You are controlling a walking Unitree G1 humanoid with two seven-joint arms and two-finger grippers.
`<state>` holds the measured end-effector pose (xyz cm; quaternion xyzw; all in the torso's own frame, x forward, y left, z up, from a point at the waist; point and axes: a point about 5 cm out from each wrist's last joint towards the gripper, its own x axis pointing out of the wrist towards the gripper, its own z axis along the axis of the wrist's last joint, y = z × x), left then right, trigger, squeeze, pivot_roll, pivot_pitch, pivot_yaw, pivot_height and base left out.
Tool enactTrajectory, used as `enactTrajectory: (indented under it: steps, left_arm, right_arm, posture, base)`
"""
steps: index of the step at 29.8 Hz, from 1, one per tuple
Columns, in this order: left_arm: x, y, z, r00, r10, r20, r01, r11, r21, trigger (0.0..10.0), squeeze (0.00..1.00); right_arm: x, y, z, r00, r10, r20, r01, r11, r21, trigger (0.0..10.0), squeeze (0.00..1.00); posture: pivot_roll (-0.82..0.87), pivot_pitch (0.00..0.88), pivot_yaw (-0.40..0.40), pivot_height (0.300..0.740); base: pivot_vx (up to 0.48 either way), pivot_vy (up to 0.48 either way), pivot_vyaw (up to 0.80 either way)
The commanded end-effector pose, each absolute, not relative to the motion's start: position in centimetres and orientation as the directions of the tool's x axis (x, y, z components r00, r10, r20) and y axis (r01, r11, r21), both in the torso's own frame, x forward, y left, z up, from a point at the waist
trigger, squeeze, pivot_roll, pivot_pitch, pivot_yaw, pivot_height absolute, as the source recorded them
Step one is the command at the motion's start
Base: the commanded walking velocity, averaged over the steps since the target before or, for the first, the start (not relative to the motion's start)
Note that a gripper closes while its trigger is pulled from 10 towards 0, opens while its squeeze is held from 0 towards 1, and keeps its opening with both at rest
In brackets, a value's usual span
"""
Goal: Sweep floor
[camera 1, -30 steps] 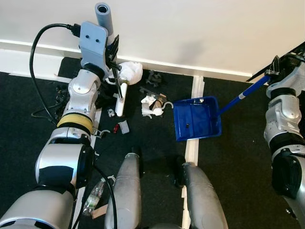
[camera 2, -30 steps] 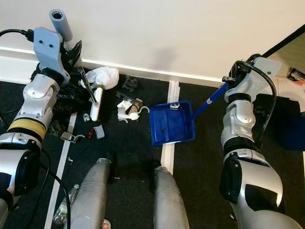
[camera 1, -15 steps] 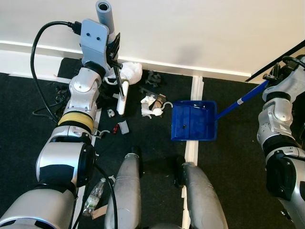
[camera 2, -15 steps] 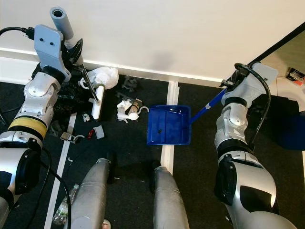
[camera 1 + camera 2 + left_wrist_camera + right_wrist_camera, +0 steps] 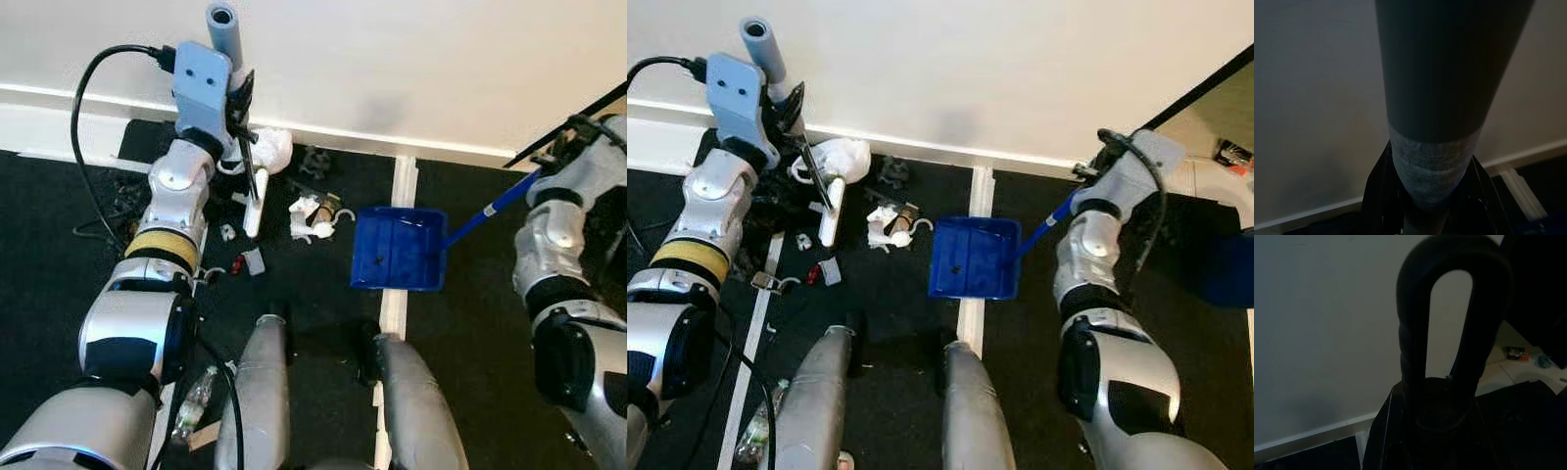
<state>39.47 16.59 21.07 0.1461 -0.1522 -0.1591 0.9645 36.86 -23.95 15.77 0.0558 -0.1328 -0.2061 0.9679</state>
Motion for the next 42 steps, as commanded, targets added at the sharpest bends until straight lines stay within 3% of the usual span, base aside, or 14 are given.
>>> enactTrajectory:
  steps: [1,4,5,7,9,10,15,16,18,19,25,35,39,42]
  left_arm:
    - [39.1,15.0,19.4,0.889,-0.414,0.194,0.329,0.875,0.356,10.0,0.0]
    - [38.8,12.7,18.0,0.867,-0.475,0.15,0.397,0.841,0.368,10.0,0.0]
    - [38.3,9.8,16.8,0.833,-0.541,0.118,0.467,0.802,0.373,10.0,0.0]
    - [37.6,7.1,16.1,0.795,-0.598,0.102,0.528,0.765,0.368,10.0,0.0]
    - [37.6,7.1,16.1,0.795,-0.598,0.102,0.528,0.765,0.368,10.0,0.0]
    - [37.0,4.7,15.9,0.76,-0.641,0.107,0.576,0.741,0.346,10.0,0.0]
    - [36.6,2.7,16.2,0.733,-0.667,0.132,0.606,0.728,0.32,10.0,0.0]
    - [36.2,0.6,17.3,0.713,-0.676,0.189,0.625,0.734,0.267,10.0,0.0]
    - [36.2,0.6,17.3,0.713,-0.676,0.189,0.625,0.734,0.267,10.0,0.0]
    - [35.9,-1.2,18.7,0.695,-0.673,0.252,0.64,0.739,0.209,10.0,0.0]
    - [35.5,-4.1,24.0,0.671,-0.595,0.443,0.652,0.758,0.031,10.0,0.0]
    - [35.9,-3.5,27.6,0.631,-0.574,0.522,0.661,0.75,0.026,10.0,0.0]
    - [36.9,1.4,28.2,0.565,-0.685,0.459,0.661,0.709,0.245,10.0,0.0]
    - [37.1,3.5,27.7,0.582,-0.697,0.419,0.632,0.712,0.307,10.0,0.0]
  right_arm:
    - [36.5,-23.2,14.4,0.896,-0.394,0.207,0.371,0.918,0.142,10.0,0.0]
    - [36.4,-22.7,14.1,0.9,-0.383,0.208,0.362,0.923,0.132,10.0,0.0]
    - [36.2,-22.5,13.8,0.9,-0.383,0.208,0.364,0.923,0.124,10.0,0.0]
    - [36.0,-22.6,13.6,0.897,-0.389,0.209,0.372,0.921,0.117,10.0,0.0]
    - [36.0,-22.6,13.6,0.897,-0.389,0.209,0.372,0.921,0.117,10.0,0.0]
    - [35.8,-22.8,13.5,0.893,-0.397,0.21,0.382,0.918,0.111,10.0,0.0]
    - [35.6,-23.2,13.3,0.887,-0.411,0.21,0.397,0.911,0.106,10.0,0.0]
    - [35.4,-23.6,13.1,0.879,-0.429,0.207,0.416,0.903,0.105,10.0,0.0]
    - [35.4,-23.6,13.1,0.879,-0.429,0.207,0.416,0.903,0.105,10.0,0.0]
    - [35.1,-24.0,12.9,0.872,-0.445,0.203,0.432,0.896,0.106,10.0,0.0]
    - [34.7,-24.6,12.5,0.86,-0.474,0.189,0.461,0.88,0.111,10.0,0.0]
    - [34.9,-24.3,12.5,0.861,-0.476,0.181,0.462,0.879,0.118,10.0,0.0]
    - [35.0,-24.2,12.6,0.862,-0.477,0.172,0.455,0.877,0.153,10.0,0.0]
    - [35.0,-24.2,12.6,0.86,-0.48,0.174,0.456,0.875,0.162,10.0,0.0]
  posture:
    - [0.11,0.426,-0.05,0.74]
    - [0.09,0.428,-0.056,0.74]
    - [0.08,0.434,-0.058,0.74]
    - [0.07,0.436,-0.055,0.74]
    - [0.07,0.436,-0.055,0.74]
    - [0.07,0.436,-0.053,0.74]
    - [0.07,0.438,-0.05,0.74]
    - [0.07,0.441,-0.046,0.74]
    - [0.07,0.441,-0.046,0.74]
    - [0.07,0.44,-0.045,0.74]
    - [0.08,0.439,-0.049,0.74]
    - [0.09,0.425,-0.046,0.74]
    - [0.1,0.416,-0.045,0.74]
    - [0.11,0.414,-0.045,0.74]
  base:
    - [0.0,0.0,0.0]
    - [0.0,0.0,0.0]
    - [0.0,0.0,0.0]
    - [0.0,0.0,0.0]
    - [0.0,0.0,0.0]
    - [0.0,0.0,0.0]
    - [0.0,0.0,0.0]
    - [0.0,0.0,0.0]
    - [0.0,0.0,0.0]
    - [0.0,0.0,0.0]
    - [0.0,0.0,0.0]
    - [0.0,0.0,0.0]
    - [0.0,0.0,0.0]
    - [0.0,0.0,0.0]
